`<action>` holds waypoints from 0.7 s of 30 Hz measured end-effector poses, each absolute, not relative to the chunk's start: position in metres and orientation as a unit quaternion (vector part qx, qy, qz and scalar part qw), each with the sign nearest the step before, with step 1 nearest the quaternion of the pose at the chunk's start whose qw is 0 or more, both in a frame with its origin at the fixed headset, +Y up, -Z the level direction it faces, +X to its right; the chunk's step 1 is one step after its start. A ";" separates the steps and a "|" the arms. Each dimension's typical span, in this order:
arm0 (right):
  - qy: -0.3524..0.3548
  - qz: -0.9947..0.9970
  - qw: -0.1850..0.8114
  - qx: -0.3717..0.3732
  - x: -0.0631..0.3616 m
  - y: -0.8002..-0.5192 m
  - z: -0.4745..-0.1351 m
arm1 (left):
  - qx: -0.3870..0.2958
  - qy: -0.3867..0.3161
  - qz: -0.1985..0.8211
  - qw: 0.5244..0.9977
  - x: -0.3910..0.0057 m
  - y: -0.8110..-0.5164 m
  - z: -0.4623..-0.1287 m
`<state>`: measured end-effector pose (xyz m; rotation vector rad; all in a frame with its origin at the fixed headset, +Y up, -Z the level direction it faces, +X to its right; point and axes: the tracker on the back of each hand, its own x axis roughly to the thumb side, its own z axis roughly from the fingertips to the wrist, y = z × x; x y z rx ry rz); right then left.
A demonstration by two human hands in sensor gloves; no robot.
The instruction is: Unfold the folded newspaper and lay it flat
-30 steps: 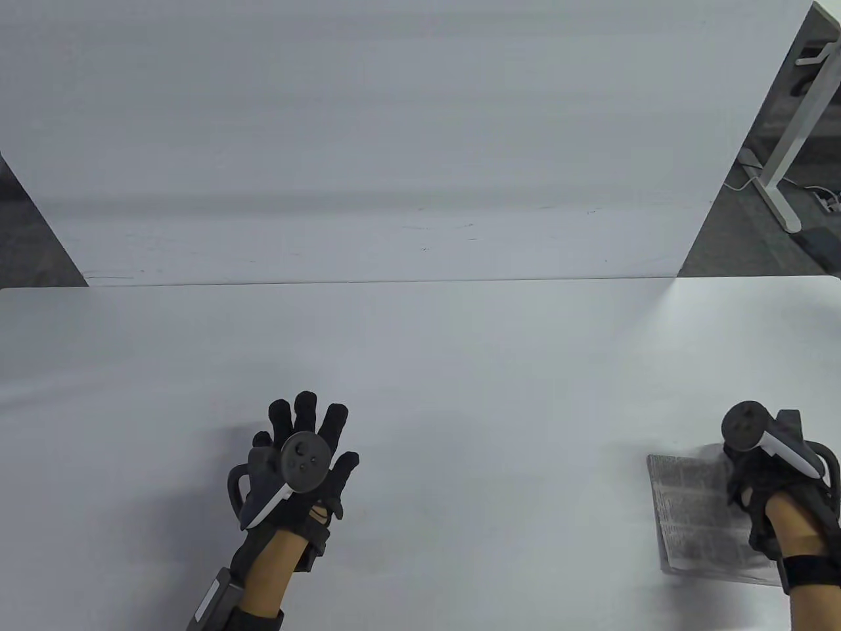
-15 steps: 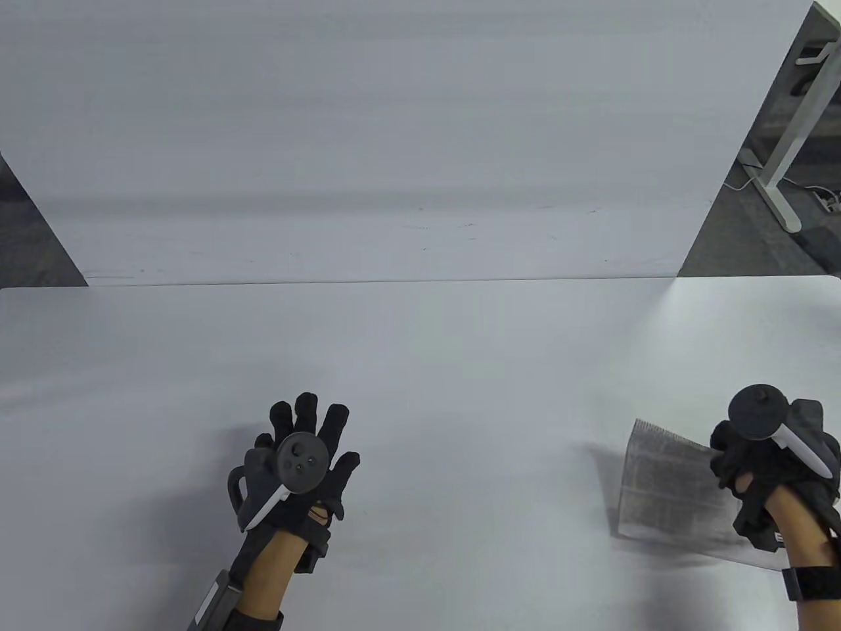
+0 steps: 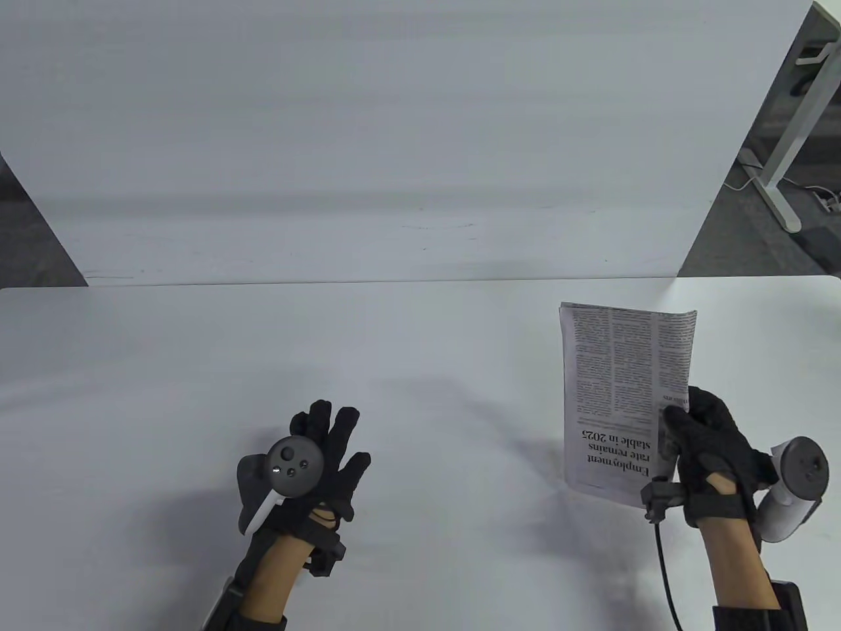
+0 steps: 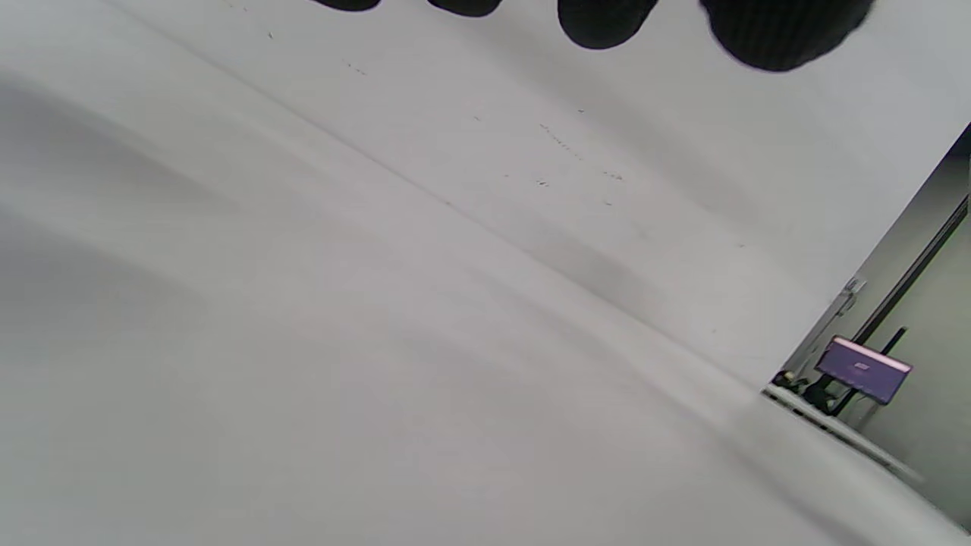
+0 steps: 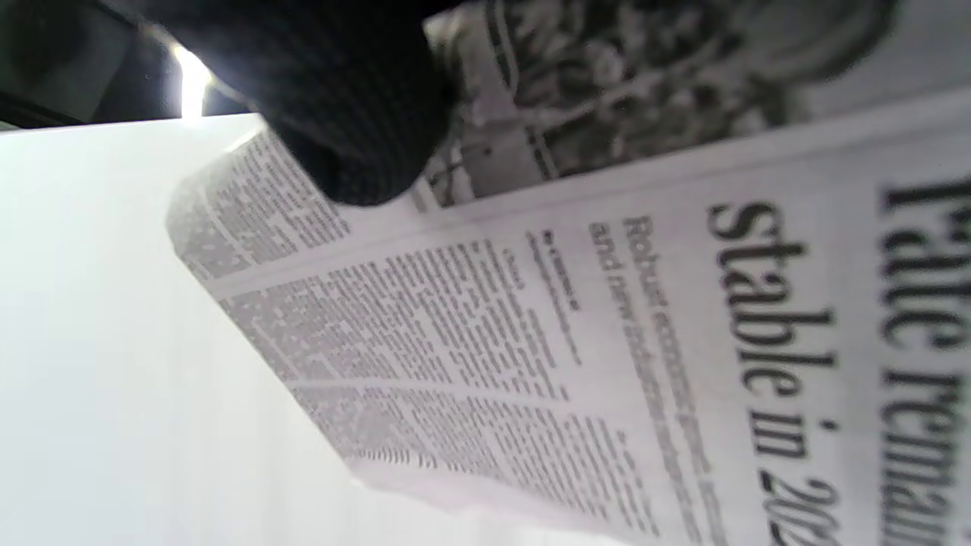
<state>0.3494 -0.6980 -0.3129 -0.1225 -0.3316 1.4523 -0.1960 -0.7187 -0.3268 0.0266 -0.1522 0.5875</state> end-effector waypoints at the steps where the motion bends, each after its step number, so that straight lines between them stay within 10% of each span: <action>1: -0.154 0.660 0.734 -0.055 0.347 -0.699 -0.311 | 0.016 -0.077 0.299 0.951 -0.195 -0.718 -0.326; 21: 0.089 0.563 0.817 0.084 0.219 -0.719 -0.299 | -0.122 -0.238 0.661 0.702 -0.119 -0.726 -0.305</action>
